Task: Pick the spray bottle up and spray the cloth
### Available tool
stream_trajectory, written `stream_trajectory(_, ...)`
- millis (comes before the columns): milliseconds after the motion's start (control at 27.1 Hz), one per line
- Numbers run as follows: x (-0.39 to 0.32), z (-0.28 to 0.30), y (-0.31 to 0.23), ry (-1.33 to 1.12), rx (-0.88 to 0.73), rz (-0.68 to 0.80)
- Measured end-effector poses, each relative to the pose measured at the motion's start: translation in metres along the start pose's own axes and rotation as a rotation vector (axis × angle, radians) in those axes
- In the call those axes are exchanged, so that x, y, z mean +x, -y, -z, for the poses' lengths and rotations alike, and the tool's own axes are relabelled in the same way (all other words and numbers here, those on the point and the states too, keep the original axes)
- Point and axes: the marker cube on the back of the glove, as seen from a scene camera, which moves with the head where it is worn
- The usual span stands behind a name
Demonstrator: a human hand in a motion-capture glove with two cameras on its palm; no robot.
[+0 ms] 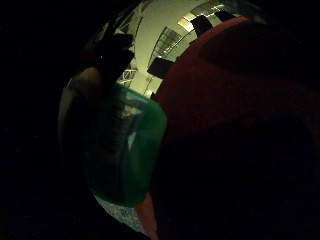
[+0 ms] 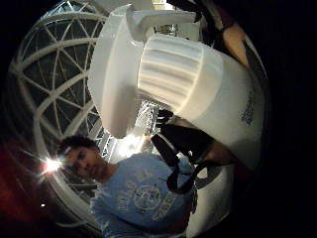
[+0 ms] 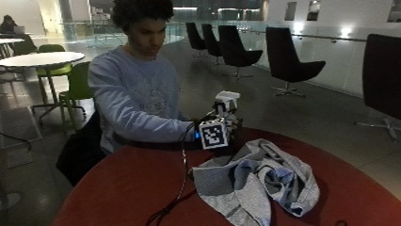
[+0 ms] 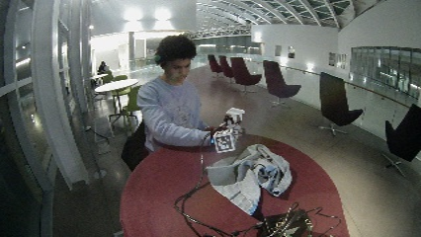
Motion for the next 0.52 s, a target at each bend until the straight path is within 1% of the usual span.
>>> stream_trajectory(148, -0.012, 0.015, -0.01, -0.027, 0.026, -0.004)
stream_trajectory(406, -0.026, 0.064, -0.065, -0.249, -0.001, -0.007)
stream_trajectory(517, -0.029, 0.096, -0.089, -0.374, 0.032, -0.007)
